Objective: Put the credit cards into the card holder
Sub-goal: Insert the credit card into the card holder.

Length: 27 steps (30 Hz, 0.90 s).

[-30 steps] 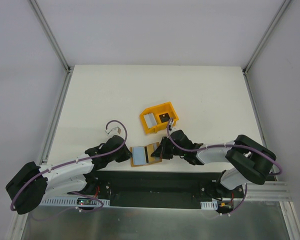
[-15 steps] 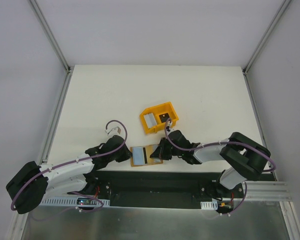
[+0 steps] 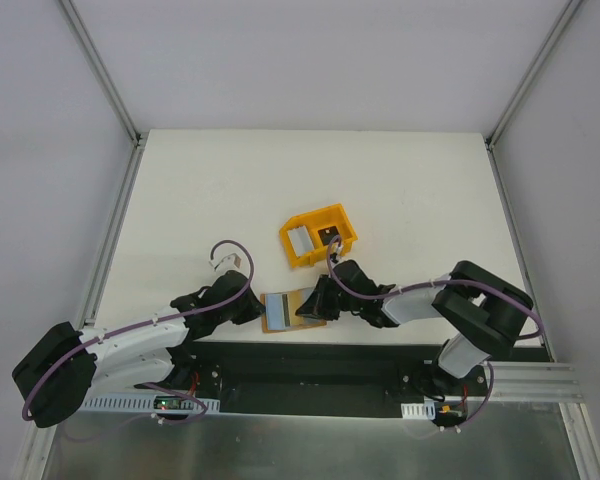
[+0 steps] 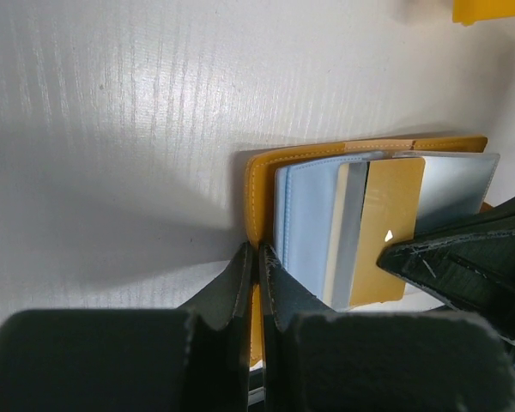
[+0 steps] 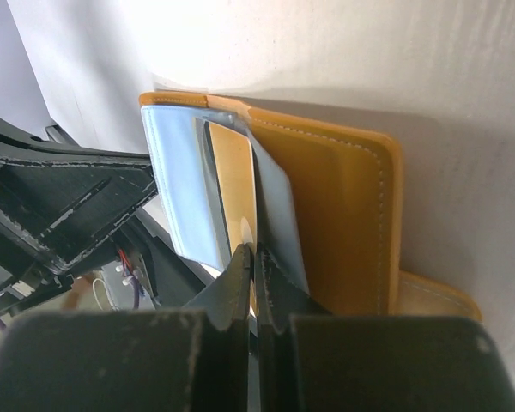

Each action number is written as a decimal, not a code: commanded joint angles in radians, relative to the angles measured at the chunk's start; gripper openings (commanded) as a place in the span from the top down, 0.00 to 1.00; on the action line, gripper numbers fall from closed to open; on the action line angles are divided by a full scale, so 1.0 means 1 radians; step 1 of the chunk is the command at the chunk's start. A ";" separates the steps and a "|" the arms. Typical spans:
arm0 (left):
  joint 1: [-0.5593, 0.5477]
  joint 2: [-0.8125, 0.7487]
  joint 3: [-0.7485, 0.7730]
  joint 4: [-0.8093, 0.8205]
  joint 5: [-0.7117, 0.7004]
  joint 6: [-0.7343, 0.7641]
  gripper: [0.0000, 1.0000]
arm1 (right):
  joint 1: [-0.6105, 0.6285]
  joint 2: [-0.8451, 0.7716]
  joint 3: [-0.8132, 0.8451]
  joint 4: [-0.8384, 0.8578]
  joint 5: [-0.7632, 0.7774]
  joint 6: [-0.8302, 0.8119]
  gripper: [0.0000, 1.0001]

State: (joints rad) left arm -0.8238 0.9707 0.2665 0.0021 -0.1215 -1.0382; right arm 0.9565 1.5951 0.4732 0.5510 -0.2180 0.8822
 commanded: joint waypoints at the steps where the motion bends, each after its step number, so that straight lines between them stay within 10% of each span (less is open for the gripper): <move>1: -0.006 0.000 -0.029 -0.008 0.010 -0.052 1.00 | 0.033 0.045 0.022 -0.020 0.046 0.058 1.00; 9: -0.006 -0.079 -0.084 -0.008 -0.035 -0.129 1.00 | 0.064 0.039 0.051 -0.063 0.074 0.018 0.98; 17: -0.006 -0.112 -0.099 -0.008 -0.026 -0.106 1.00 | 0.033 -0.066 0.084 -0.296 0.175 -0.146 0.69; 27: -0.006 -0.052 -0.050 -0.010 -0.017 -0.057 1.00 | 0.048 0.057 0.212 -0.315 0.052 -0.207 0.67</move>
State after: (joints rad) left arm -0.8249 0.8841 0.1944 0.0338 -0.1326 -1.1351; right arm 0.9974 1.5997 0.6384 0.3008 -0.1345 0.7372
